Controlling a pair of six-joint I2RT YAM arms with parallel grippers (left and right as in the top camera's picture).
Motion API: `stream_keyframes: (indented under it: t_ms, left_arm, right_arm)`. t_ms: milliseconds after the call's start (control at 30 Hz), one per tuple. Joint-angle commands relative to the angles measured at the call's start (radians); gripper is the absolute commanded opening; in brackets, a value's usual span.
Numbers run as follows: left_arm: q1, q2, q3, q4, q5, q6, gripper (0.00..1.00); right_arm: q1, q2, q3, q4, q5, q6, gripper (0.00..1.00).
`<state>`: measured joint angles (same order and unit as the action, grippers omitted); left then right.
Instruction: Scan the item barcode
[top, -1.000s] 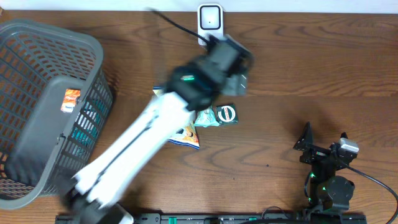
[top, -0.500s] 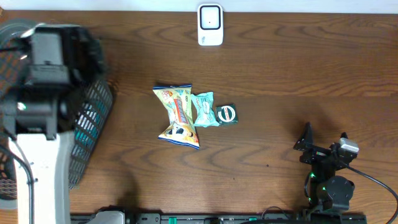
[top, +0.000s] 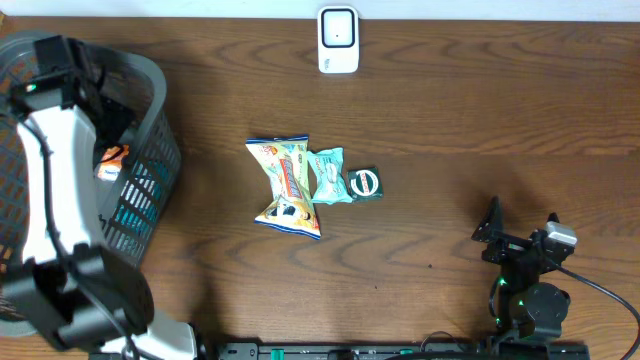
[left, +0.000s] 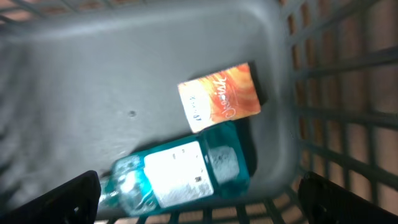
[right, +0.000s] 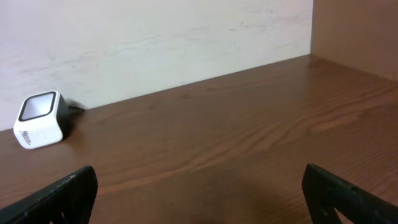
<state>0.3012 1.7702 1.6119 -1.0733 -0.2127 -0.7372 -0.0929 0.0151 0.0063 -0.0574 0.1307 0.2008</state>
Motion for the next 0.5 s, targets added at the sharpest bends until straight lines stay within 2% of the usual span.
stream_keyframes:
  t_ms: [0, 167, 467]
  left_arm:
    - [0.005, 0.085, -0.003, 0.010, 0.004, -0.022, 0.98]
    - [0.024, 0.182, -0.003, 0.029, 0.004, -0.074, 0.98]
    - [0.045, 0.312, -0.005, 0.069, 0.008, -0.076, 0.98]
  right_arm:
    - [0.008, -0.002, -0.001, -0.004, 0.006, 0.004, 0.99]
    - [0.008, -0.002, -0.001, -0.004, 0.006, 0.004, 0.99]
    - [0.008, -0.002, -0.001, -0.003, 0.006, 0.004, 0.99]
